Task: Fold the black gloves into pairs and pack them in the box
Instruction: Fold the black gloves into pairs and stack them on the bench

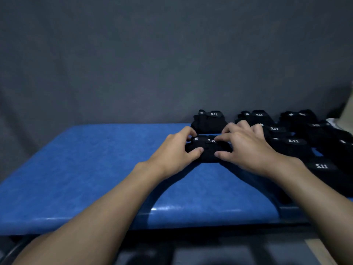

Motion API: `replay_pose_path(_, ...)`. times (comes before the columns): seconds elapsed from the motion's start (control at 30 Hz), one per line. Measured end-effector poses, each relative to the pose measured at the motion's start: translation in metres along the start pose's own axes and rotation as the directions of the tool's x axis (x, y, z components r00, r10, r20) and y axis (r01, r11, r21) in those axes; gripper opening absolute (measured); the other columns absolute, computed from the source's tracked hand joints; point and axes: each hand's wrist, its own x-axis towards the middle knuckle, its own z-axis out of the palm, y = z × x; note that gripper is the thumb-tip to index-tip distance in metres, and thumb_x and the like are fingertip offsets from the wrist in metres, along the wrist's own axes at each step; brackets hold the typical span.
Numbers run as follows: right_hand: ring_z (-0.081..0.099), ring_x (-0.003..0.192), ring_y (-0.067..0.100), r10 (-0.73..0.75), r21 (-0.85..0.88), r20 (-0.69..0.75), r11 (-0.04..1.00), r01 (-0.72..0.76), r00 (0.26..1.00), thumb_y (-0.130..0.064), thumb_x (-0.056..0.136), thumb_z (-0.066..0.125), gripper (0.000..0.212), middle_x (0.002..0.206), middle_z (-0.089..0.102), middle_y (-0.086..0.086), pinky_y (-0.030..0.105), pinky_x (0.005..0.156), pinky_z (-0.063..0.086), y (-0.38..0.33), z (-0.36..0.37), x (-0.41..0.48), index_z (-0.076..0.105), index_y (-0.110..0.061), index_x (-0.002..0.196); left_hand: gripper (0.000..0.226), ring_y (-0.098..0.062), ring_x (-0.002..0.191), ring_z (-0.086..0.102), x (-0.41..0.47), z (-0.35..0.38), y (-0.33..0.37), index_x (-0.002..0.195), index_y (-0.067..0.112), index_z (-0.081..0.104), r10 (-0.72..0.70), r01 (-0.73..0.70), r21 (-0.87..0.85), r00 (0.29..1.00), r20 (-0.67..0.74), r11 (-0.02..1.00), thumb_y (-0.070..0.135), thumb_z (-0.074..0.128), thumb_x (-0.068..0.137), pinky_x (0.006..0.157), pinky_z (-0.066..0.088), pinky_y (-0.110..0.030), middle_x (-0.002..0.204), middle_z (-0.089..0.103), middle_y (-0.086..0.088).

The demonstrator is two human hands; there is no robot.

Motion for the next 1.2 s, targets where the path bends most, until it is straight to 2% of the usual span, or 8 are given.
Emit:
replay_pose_path(0.07,0.034,0.109,0.013,0.01,-0.028,0.009,1.0,-0.009,1.0,-0.056,0.087,0.058,0.034,0.113,0.049,-0.018,0.038,0.089,0.026,0.005,-0.001,0.001,0.064,-0.04,0.116,0.026,0.0,0.088,0.055,0.006,0.005,0.003,0.112,0.027,0.055,0.026,-0.025,0.013,1.0,-0.011,1.0,0.034,0.067,0.09,0.068,0.039,-0.007,0.105,0.057,0.013)
replay_pose_path(0.23,0.036,0.111,0.015,0.043,-0.045,0.038,0.998,-0.041,0.998,-0.054,0.087,0.059,0.035,0.116,0.052,-0.017,0.039,0.091,0.027,0.015,-0.002,0.006,0.063,-0.039,0.118,0.032,-0.008,0.102,0.055,0.017,0.017,0.004,0.115,0.021,0.059,0.043,-0.041,0.05,0.999,-0.033,0.998,0.038,0.069,0.089,0.082,0.038,-0.019,0.107,0.057,0.011)
replay_pose_path(0.53,0.035,0.109,0.013,0.09,0.001,0.06,0.996,-0.091,0.994,-0.057,0.082,0.065,0.044,0.114,0.059,-0.017,0.042,0.097,0.027,0.024,-0.001,0.013,0.061,-0.036,0.121,0.028,-0.012,0.09,0.054,0.029,0.025,0.0,0.103,0.023,0.058,0.059,-0.052,0.1,0.996,-0.062,0.994,0.041,0.07,0.085,0.074,0.037,-0.022,0.098,0.058,0.006)
replay_pose_path(0.63,0.014,0.087,0.008,0.104,0.056,0.074,0.993,-0.108,0.992,-0.055,0.081,0.068,0.043,0.094,0.046,-0.022,0.039,0.101,0.027,0.029,-0.005,0.012,0.061,-0.037,0.12,0.029,-0.012,0.089,0.051,0.03,0.027,0.0,0.103,0.023,0.057,0.07,-0.061,0.115,0.994,-0.083,0.992,0.04,0.071,0.085,0.074,0.035,-0.022,0.095,0.053,0.006)
replay_pose_path(0.7,0.01,0.079,0.009,0.122,0.069,0.085,0.989,-0.128,0.989,-0.056,0.08,0.069,0.044,0.088,0.04,-0.021,0.038,0.102,0.026,0.033,-0.005,0.012,0.061,-0.038,0.12,0.029,-0.013,0.089,0.05,0.031,0.028,-0.001,0.103,0.022,0.057,0.083,-0.071,0.13,0.993,-0.09,0.989,0.04,0.071,0.085,0.074,0.034,-0.022,0.093,0.051,0.006)
replay_pose_path(0.83,0.027,0.109,0.013,0.106,0.037,0.097,0.993,-0.11,0.99,-0.065,0.078,0.066,0.053,0.112,0.057,-0.014,0.037,0.095,0.022,0.038,0.002,0.015,0.06,-0.04,0.124,0.03,-0.014,0.09,0.05,0.034,0.03,-0.003,0.104,0.021,0.058,0.089,-0.073,0.141,0.99,-0.108,0.987,0.04,0.071,0.084,0.075,0.035,-0.022,0.091,0.05,0.007)
replay_pose_path(0.97,0.029,0.116,0.016,0.091,-0.063,0.093,0.994,-0.086,0.991,-0.071,0.079,0.059,0.065,0.122,0.048,-0.015,0.038,0.094,0.022,0.041,0.006,0.019,0.052,-0.04,0.135,0.03,-0.017,0.091,0.051,0.037,0.033,-0.005,0.102,0.022,0.057,0.1,-0.082,0.144,0.988,-0.118,0.986,0.041,0.071,0.083,0.078,0.041,-0.028,0.088,0.047,0.009)
replay_pose_path(1.2,0.029,0.118,0.017,0.113,-0.088,0.094,0.991,-0.104,0.989,-0.074,0.078,0.056,0.063,0.121,0.048,-0.012,0.042,0.099,0.023,0.045,0.006,0.018,0.053,-0.044,0.133,0.031,-0.02,0.094,0.053,0.04,0.033,-0.006,0.105,0.023,0.06,0.115,-0.099,0.166,0.989,-0.091,0.981,0.043,0.07,0.084,0.086,0.048,-0.041,0.088,0.047,0.012)
